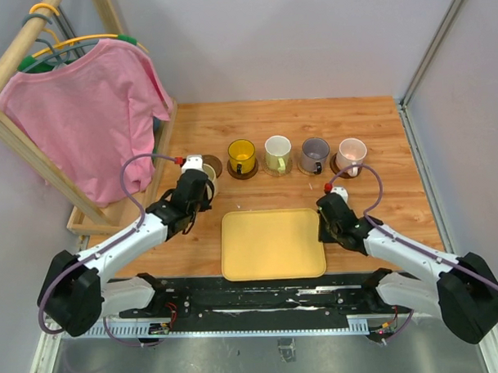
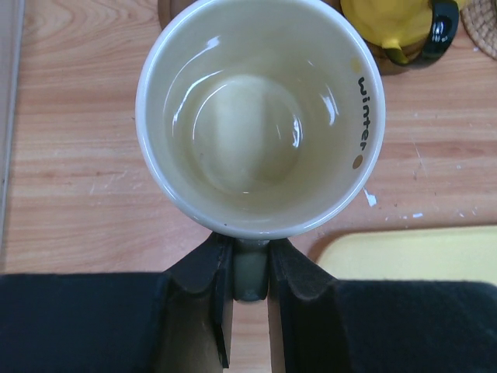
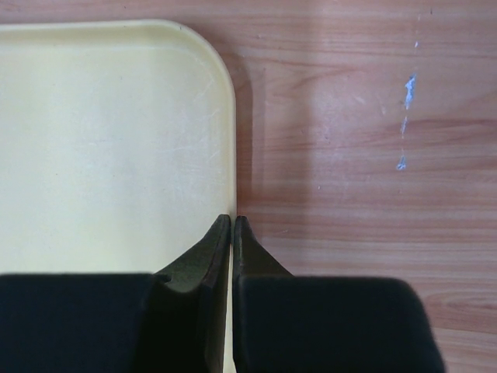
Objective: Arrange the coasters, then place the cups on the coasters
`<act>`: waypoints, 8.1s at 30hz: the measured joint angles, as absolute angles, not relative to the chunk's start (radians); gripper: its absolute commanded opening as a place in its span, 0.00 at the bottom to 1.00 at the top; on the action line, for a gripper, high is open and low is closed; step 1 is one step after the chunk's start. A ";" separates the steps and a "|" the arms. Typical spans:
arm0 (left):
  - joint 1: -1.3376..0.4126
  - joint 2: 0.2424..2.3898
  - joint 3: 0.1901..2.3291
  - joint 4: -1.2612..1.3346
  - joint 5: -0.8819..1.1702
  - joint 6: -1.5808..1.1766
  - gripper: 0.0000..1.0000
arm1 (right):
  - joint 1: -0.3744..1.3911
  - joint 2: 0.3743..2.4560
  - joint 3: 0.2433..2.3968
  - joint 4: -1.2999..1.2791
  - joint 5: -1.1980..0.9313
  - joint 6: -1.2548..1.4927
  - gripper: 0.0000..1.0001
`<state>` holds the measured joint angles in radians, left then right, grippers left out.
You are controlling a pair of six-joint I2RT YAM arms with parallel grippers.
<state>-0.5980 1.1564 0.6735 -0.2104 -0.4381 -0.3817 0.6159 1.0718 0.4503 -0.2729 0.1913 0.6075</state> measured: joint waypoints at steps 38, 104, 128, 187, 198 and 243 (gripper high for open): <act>-0.390 1.549 0.886 0.053 -0.323 -0.265 0.01 | 0.635 0.971 0.500 -0.400 0.281 0.629 0.69; -0.387 1.643 0.918 0.087 -0.352 -0.260 0.69 | 0.635 0.872 0.519 -0.468 0.359 0.627 0.70; -0.387 1.346 0.910 0.025 -0.366 -0.258 0.83 | 0.634 0.804 0.535 -0.471 0.471 0.595 0.77; -0.387 1.499 0.770 0.063 -0.496 -0.296 0.92 | 0.599 0.613 0.696 -0.555 0.718 0.459 0.79; -0.387 1.494 0.770 0.047 -0.504 -0.297 0.92 | 0.599 0.613 0.696 -0.556 0.715 0.464 0.79; -0.387 0.731 0.793 -0.387 -0.616 -0.410 1.00 | -0.379 0.635 0.695 -0.461 -0.001 0.505 0.98</act>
